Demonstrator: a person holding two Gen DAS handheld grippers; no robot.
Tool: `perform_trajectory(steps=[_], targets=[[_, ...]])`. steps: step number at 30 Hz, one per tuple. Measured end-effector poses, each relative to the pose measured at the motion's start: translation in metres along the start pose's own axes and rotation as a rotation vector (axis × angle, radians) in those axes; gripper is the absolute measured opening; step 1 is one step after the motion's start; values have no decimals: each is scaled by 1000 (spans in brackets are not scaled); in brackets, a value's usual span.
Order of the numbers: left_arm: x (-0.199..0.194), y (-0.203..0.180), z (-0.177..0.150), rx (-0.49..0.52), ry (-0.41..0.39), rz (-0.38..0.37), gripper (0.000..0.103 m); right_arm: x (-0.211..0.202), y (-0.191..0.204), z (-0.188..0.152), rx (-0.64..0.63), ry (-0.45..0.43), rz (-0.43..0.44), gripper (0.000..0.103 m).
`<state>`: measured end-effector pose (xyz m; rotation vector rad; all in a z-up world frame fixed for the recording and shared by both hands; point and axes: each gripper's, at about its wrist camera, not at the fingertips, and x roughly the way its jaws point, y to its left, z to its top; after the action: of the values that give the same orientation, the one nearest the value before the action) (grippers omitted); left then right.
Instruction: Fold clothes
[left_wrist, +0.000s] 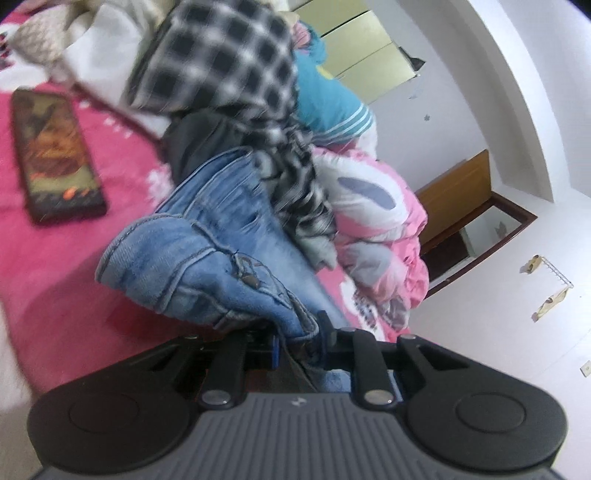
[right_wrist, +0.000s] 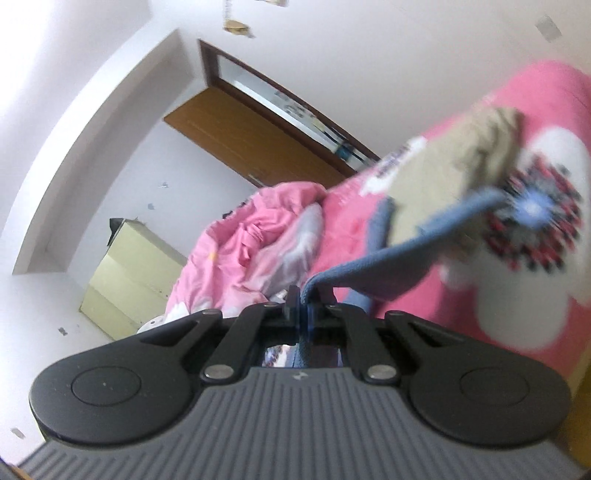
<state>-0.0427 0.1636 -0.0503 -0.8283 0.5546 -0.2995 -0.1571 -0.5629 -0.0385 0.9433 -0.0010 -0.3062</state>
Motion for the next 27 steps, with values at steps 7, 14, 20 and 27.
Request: perform_trajectory(steps=[7, 14, 20, 27], targets=[[34, -27, 27, 67, -28, -5, 20, 46, 38, 16, -66, -21, -1, 2], [104, -36, 62, 131, -2, 36, 20, 141, 59, 14, -79, 62, -79, 2], [182, -15, 80, 155, 17, 102, 21, 250, 62, -14, -114, 163, -179, 2], [214, 5, 82, 139, -34, 75, 54, 345, 23, -60, -36, 408, -330, 18]])
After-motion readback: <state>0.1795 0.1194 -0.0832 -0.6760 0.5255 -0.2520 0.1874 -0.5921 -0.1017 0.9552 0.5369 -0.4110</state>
